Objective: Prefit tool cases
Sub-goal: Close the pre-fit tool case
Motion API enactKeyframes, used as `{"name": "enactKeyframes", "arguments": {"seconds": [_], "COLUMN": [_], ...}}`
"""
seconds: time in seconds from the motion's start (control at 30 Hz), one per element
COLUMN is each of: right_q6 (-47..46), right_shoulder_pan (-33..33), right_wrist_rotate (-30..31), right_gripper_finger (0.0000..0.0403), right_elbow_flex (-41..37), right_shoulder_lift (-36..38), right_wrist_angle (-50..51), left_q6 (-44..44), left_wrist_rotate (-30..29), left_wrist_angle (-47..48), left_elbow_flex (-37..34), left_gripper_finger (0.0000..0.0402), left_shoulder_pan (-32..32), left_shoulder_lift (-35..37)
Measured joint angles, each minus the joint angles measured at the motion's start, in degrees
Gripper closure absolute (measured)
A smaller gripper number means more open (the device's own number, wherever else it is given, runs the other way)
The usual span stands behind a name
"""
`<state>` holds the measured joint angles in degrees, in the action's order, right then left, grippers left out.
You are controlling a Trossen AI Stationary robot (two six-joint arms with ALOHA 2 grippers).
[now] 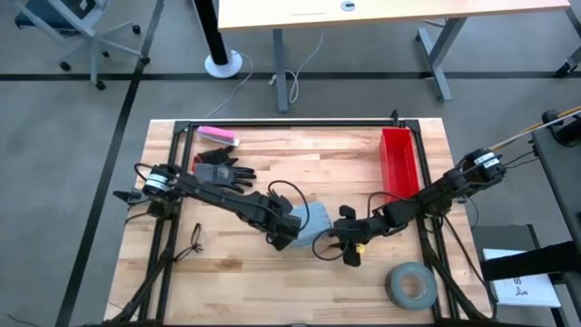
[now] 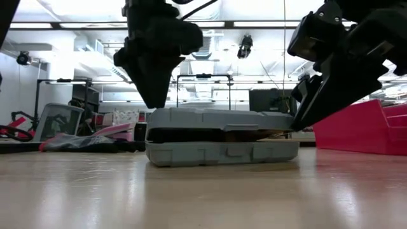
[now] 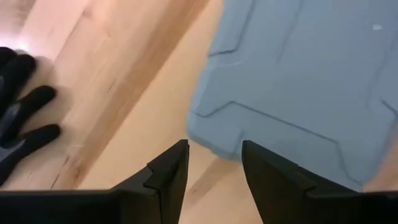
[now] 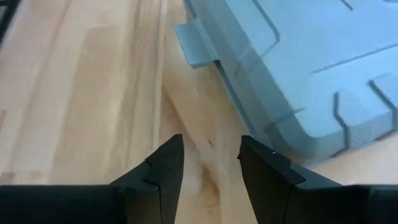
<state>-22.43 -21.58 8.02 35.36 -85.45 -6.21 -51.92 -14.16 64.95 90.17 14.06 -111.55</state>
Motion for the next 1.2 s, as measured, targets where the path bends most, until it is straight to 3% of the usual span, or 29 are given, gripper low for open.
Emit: {"name": "enactKeyframes", "arguments": {"seconds": [0.5, 0.83, 1.2], "right_q6": [1.28, 4.45, 10.82], "right_shoulder_pan": [1.11, 4.85, 8.86], "right_wrist_rotate": [-1.44, -0.51, -0.43], "right_gripper_finger": [0.0276, 0.0266, 0.0279], "right_elbow_flex": [0.87, 0.87, 0.87], "right_shoulder_lift": [-0.17, -0.17, -0.17], "right_wrist_angle": [0.37, 3.37, 5.02], "left_q6": [-1.56, -3.26, -6.66], "left_wrist_rotate": [1.82, 7.40, 8.28], "left_wrist_angle": [-1.29, -9.26, -18.40], "left_elbow_flex": [-5.42, -6.63, -6.75], "left_gripper_finger": [0.0263, 0.0252, 0.0263], "left_shoulder_pan": [-0.24, 1.71, 4.33], "left_shoulder_lift": [0.07, 0.17, 0.15]}}
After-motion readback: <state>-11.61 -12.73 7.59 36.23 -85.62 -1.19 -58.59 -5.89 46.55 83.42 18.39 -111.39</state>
